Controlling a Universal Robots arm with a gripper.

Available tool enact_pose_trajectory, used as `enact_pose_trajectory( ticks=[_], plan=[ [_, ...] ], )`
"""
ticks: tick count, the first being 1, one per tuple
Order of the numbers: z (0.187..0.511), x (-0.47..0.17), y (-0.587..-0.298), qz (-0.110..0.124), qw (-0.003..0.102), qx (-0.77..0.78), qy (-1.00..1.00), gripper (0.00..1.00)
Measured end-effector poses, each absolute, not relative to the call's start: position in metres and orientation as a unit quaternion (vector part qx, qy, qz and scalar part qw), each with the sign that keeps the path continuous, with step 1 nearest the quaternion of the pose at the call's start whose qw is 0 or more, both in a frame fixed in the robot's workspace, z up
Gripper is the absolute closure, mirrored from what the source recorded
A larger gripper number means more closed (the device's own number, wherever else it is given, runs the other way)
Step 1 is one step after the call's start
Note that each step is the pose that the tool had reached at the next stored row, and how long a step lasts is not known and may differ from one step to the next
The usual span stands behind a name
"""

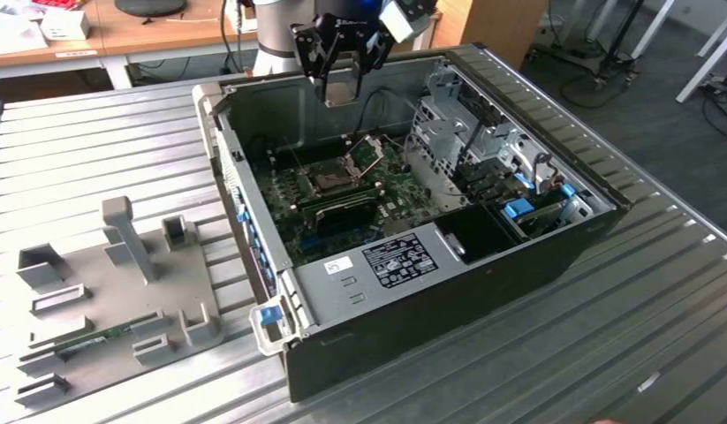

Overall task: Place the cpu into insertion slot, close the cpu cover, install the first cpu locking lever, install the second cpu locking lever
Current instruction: 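Place the cpu into insertion slot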

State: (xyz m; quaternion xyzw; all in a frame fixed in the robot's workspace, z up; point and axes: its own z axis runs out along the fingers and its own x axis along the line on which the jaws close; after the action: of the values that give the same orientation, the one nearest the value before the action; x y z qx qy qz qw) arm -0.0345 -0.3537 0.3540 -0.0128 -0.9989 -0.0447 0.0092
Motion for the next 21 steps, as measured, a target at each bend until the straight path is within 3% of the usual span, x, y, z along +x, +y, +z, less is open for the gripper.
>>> enact_pose_trajectory(
  ticks=[21],
  plan=[
    [0.3469, -0.0345, -0.3537, -0.045, 0.009, -0.013, -0.999, 0.46]
  ],
)
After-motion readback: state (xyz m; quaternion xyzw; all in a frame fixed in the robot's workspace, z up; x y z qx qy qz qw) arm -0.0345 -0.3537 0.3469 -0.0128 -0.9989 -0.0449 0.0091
